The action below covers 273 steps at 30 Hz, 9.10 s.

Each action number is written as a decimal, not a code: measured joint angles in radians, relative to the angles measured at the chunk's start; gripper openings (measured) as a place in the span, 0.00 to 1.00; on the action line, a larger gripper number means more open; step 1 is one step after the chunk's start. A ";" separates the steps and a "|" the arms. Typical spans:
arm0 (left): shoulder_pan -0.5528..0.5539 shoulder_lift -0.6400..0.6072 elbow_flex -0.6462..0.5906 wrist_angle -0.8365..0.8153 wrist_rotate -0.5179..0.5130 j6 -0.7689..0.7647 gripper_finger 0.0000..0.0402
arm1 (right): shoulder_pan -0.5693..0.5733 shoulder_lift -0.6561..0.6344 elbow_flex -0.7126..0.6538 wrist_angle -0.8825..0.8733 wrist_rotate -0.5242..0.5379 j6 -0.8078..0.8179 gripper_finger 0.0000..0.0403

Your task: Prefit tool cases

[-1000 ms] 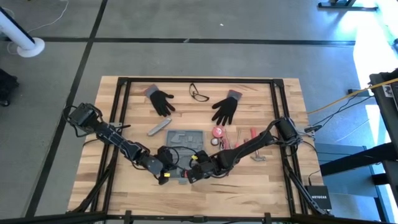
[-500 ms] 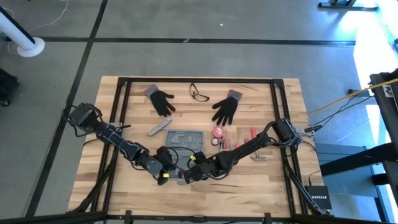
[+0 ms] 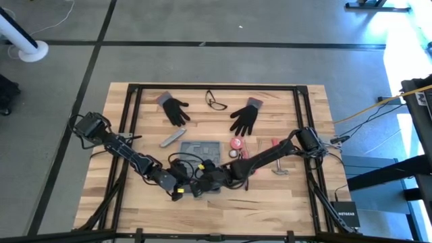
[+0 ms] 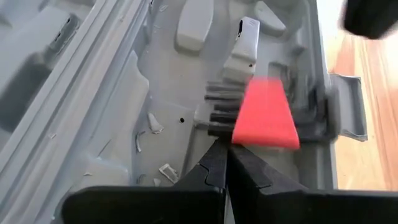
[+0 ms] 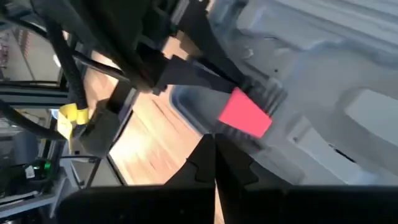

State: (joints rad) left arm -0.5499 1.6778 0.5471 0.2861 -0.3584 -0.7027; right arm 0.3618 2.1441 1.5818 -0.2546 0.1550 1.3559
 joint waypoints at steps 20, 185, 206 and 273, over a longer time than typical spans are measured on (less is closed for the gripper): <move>-0.014 -0.046 -0.003 -0.032 0.076 0.101 0.01 | -0.023 -0.066 -0.002 -0.144 -0.111 -0.422 0.18; 0.074 -0.125 0.109 -0.639 0.262 0.189 0.00 | -0.085 -0.480 -0.064 -0.771 0.172 -0.530 0.00; -0.166 -0.277 0.104 -1.008 0.126 -0.448 0.00 | -0.152 -0.472 -0.716 0.253 0.009 -0.137 0.00; 0.131 -0.257 0.167 -0.602 0.391 0.557 0.00 | -0.079 -0.466 -0.724 0.494 0.004 -0.194 0.51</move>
State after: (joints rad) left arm -0.4190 1.4210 0.7143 -0.3163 0.0327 -0.1460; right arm 0.2825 1.6783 0.8577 0.2394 0.1585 1.1622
